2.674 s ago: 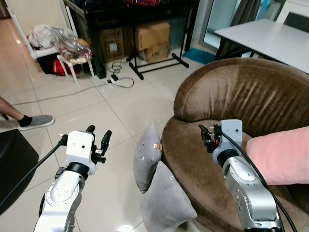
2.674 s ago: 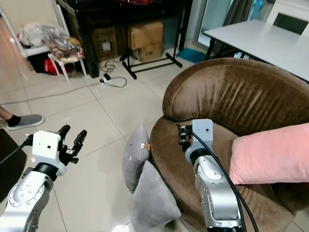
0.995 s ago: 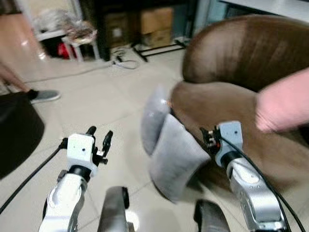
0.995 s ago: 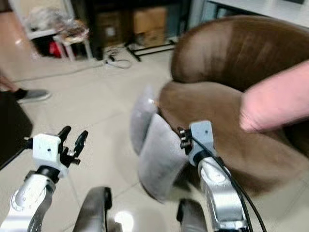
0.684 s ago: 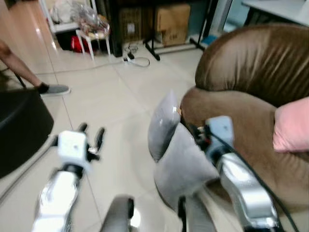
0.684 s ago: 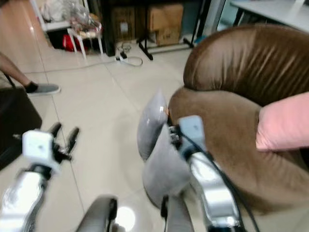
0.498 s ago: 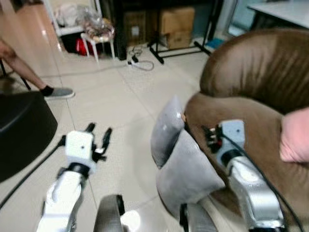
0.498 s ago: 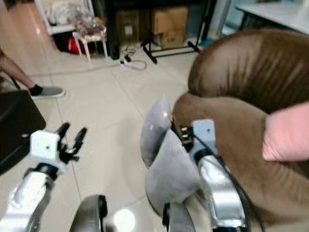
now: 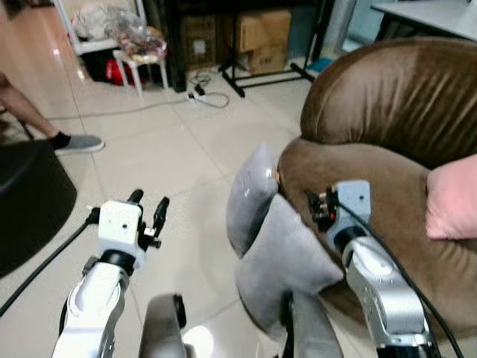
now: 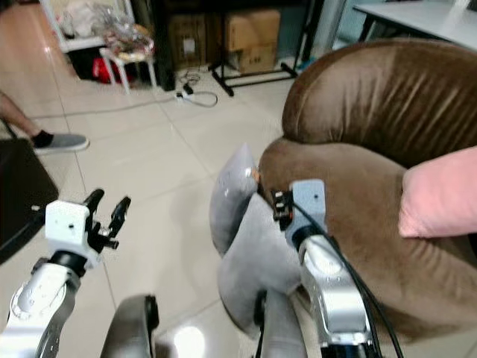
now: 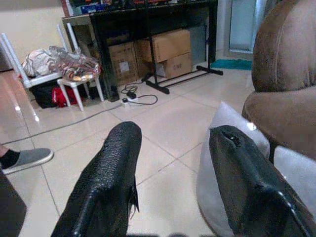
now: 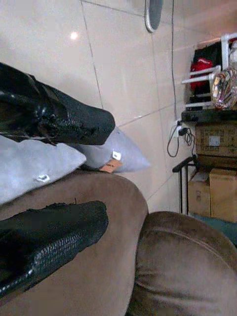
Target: Move the pillow to the sofa from floor
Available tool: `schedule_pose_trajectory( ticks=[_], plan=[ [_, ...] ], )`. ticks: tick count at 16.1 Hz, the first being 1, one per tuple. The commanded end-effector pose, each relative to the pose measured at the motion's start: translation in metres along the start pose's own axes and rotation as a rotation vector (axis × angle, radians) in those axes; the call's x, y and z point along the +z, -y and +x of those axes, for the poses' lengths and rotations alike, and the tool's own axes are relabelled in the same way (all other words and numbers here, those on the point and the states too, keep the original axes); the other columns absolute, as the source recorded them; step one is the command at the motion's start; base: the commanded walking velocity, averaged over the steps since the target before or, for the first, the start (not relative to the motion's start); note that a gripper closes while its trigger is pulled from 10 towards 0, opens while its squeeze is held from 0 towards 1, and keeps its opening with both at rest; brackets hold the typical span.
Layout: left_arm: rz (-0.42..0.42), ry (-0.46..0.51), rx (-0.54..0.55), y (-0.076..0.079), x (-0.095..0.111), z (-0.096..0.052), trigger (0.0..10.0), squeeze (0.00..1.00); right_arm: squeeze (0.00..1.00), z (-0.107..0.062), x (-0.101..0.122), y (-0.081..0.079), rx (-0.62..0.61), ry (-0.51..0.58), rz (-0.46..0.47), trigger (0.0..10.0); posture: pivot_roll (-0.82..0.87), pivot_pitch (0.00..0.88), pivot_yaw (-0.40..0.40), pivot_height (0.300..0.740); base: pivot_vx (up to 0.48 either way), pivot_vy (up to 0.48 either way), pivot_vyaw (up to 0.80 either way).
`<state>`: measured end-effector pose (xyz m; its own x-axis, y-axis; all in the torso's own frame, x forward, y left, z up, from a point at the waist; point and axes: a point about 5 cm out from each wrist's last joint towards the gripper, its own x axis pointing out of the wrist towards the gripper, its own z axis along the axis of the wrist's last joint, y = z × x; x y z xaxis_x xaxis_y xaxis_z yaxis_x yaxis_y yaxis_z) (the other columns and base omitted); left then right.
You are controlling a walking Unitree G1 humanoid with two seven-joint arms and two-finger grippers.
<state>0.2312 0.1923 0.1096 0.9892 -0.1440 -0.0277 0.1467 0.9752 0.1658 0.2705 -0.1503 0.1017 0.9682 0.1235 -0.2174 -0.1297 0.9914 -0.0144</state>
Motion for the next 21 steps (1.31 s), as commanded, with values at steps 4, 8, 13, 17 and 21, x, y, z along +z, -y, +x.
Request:
schedule_pose_trajectory(
  ticks=[4, 8, 13, 17, 21],
  plan=[
    [0.007, -0.024, -0.048, 0.002, -0.003, 0.011, 10.0, 0.0, 0.0, 0.014, -0.007, 0.004, 0.011, -0.041, -0.006, 10.0, -0.01, 0.0, -0.015, 0.48, 0.0, 0.0, 0.0],
    [0.005, -0.049, -0.136, 0.008, -0.008, 0.013, 10.0, 0.0, 0.0, 0.027, -0.004, -0.001, 0.058, -0.038, -0.009, 10.0, -0.01, 0.0, -0.021, 0.44, 0.0, 0.0, 0.0],
    [-0.014, -0.053, -0.333, 0.021, -0.006, 0.013, 10.0, 0.0, 1.0, 0.049, -0.005, -0.011, 0.121, -0.058, 0.064, 10.0, -0.01, 0.0, -0.02, 0.43, 0.0, 0.0, 0.0],
    [-0.029, -0.066, -0.461, 0.025, -0.002, 0.007, 10.0, 0.0, 1.0, 0.076, -0.009, -0.007, 0.048, -0.109, 0.01, 10.0, 0.01, 0.0, -0.016, 0.43, 0.0, 0.0, 0.0],
    [-0.021, -0.095, -0.509, 0.025, 0.0, -0.006, 10.0, 0.0, 0.0, 0.084, -0.03, 0.02, -0.156, -0.275, -0.115, 10.0, 0.08, 0.0, -0.019, 0.43, 0.0, 0.0, 0.0]
  ],
)
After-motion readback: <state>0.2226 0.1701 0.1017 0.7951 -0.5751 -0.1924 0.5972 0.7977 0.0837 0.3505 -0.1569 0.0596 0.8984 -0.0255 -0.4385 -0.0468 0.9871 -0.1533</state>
